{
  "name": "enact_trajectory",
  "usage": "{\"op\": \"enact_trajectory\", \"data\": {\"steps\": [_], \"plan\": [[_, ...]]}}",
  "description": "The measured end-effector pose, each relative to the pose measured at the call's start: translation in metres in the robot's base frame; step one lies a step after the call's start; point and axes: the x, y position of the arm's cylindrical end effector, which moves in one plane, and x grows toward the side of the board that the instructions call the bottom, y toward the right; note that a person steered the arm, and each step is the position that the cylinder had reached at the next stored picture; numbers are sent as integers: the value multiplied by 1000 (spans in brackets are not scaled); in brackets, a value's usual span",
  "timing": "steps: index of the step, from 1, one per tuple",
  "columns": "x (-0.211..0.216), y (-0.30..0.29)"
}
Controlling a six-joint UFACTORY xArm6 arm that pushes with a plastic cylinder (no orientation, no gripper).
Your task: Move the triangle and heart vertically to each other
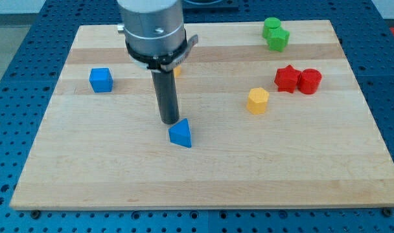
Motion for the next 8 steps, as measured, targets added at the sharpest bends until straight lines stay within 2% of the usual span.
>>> {"op": "enact_trajectory", "data": {"steps": [1, 4, 6, 8], "plan": [[6, 20], [-113, -51], [-128, -13], [-199, -20]]}}
